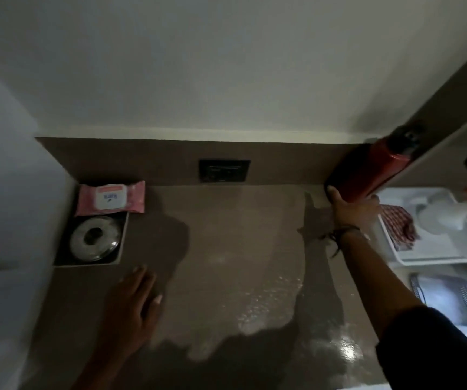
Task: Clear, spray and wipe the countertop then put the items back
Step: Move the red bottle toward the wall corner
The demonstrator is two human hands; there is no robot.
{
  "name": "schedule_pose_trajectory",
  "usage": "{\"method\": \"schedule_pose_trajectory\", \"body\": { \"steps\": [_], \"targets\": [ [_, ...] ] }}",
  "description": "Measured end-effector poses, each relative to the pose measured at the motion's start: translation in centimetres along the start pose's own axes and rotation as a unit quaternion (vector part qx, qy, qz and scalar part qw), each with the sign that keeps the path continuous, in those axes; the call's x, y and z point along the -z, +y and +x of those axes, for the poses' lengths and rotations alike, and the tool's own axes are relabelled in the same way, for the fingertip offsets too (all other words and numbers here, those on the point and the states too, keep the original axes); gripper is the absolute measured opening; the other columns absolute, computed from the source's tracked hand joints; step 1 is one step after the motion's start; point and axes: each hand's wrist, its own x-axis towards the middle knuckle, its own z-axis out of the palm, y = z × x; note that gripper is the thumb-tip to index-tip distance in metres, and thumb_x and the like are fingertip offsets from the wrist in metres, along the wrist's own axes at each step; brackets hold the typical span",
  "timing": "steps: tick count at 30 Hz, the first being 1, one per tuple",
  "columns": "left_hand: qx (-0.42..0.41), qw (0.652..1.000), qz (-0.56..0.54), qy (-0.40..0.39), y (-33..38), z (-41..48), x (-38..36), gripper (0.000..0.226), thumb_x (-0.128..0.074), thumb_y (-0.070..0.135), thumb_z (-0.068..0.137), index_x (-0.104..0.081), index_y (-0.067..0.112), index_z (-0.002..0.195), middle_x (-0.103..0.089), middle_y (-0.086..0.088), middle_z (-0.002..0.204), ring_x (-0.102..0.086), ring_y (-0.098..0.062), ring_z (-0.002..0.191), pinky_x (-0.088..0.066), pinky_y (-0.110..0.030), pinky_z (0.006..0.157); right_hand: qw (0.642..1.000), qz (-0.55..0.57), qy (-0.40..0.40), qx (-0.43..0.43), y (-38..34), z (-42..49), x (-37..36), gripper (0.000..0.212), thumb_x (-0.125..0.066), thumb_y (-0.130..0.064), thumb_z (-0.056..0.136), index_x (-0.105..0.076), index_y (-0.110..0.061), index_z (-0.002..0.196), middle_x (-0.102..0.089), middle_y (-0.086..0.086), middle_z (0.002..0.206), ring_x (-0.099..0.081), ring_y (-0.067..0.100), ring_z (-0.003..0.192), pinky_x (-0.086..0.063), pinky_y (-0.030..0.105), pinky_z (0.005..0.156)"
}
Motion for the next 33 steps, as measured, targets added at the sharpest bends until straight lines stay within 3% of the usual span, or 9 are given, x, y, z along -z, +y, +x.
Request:
{"method": "schedule_pose_trajectory", "body": {
  "steps": [3,6,11,14,17,21,29,31,33],
  "targets": [
    [0.006,1.0,0.004,0.009,0.2,-0.1,0.2,0.054,-0.041,0.046,0.091,-0.061,0.01,0.125,-0.052,-0.016,0.142,-0.049,-0.032,0.129,-0.037,-0.046,0.108,0.995,0.096,0.006,-0.033,-0.9,2.9,-1.3,0.102,-0.078,-0.062,0.048,-0.046,-0.011,0.131,-0.058,0.014,0.128,-0.058,0.033,0.115,-0.051,0.044,0.094],
    [0.018,1.0,0.008,0.013,0.7,0.0,0.8,0.052,-0.042,0.044,0.091,-0.061,0.01,0.125,-0.053,-0.015,0.142,-0.048,-0.03,0.13,-0.035,-0.044,0.11,0.984,0.173,0.003,-0.036,-1.8,4.6,-2.6,0.09,-0.081,-0.048,0.057,-0.045,-0.014,0.132,-0.058,0.009,0.13,-0.058,0.028,0.118,-0.042,0.03,0.095],
    [0.045,0.999,0.002,-0.008,0.8,-0.1,1.5,0.05,-0.052,0.042,0.088,-0.059,0.015,0.129,-0.05,-0.01,0.145,-0.042,-0.025,0.134,-0.028,-0.038,0.113,0.988,0.154,-0.008,0.007,-3.6,0.0,-2.6,0.087,-0.07,-0.061,0.055,-0.043,-0.025,0.129,-0.058,0.002,0.127,-0.057,0.023,0.113,-0.047,0.041,0.099],
    [0.058,0.998,-0.013,-0.025,0.9,-0.2,1.5,0.05,-0.056,0.043,0.086,-0.059,0.017,0.129,-0.05,-0.008,0.146,-0.046,-0.026,0.134,-0.027,-0.037,0.114,0.968,0.211,-0.092,0.096,-5.4,-7.9,-4.5,0.066,-0.077,-0.053,0.061,-0.052,-0.025,0.115,-0.064,-0.003,0.113,-0.062,0.016,0.098,-0.051,0.037,0.091],
    [0.066,0.997,-0.032,-0.035,1.0,0.1,1.6,0.051,-0.061,0.041,0.084,-0.06,0.017,0.129,-0.05,-0.007,0.146,-0.048,-0.027,0.134,-0.033,-0.041,0.113,0.94,0.208,-0.214,0.163,-7.8,-16.5,-8.4,0.059,-0.086,-0.035,0.064,-0.06,-0.01,0.11,-0.069,0.013,0.1,-0.066,0.029,0.087,-0.054,0.042,0.078],
    [0.062,0.996,-0.043,-0.044,0.9,0.2,1.9,0.052,-0.06,0.041,0.085,-0.058,0.018,0.131,-0.047,-0.006,0.148,-0.046,-0.026,0.136,-0.037,-0.046,0.112,0.904,0.203,-0.31,0.213,-10.8,-25.2,-12.6,0.063,-0.086,-0.035,0.061,-0.057,-0.016,0.113,-0.065,-0.002,0.094,-0.06,0.014,0.078,-0.043,0.022,0.067],
    [0.074,0.995,-0.036,-0.05,2.0,0.8,2.4,0.053,-0.047,0.047,0.09,-0.056,0.017,0.133,-0.042,-0.007,0.151,-0.041,-0.025,0.139,-0.03,-0.042,0.115,0.871,0.115,-0.401,0.26,-12.5,-25.7,-14.6,0.072,-0.082,-0.044,0.064,-0.05,-0.017,0.123,-0.064,0.008,0.116,-0.063,0.027,0.103,-0.053,0.04,0.084],
    [0.077,0.995,-0.053,-0.026,3.5,1.5,2.4,0.059,-0.039,0.053,0.092,-0.06,0.012,0.129,-0.046,-0.012,0.148,-0.044,-0.027,0.136,-0.033,-0.043,0.113,0.857,0.104,-0.432,0.263,-12.1,-23.8,-13.2,0.095,-0.086,-0.041,0.061,-0.04,-0.014,0.14,-0.057,0.011,0.134,-0.054,0.029,0.121,-0.046,0.037,0.099],
    [0.048,0.996,-0.068,-0.011,6.0,3.1,1.8,0.06,-0.041,0.054,0.091,-0.061,0.01,0.127,-0.049,-0.014,0.146,-0.045,-0.025,0.134,-0.035,-0.044,0.111,0.837,0.117,-0.467,0.26,-10.7,-21.3,-10.5,0.107,-0.087,-0.043,0.059,-0.034,-0.012,0.146,-0.047,0.011,0.146,-0.042,0.021,0.133,-0.03,0.02,0.105]
  ]
}}
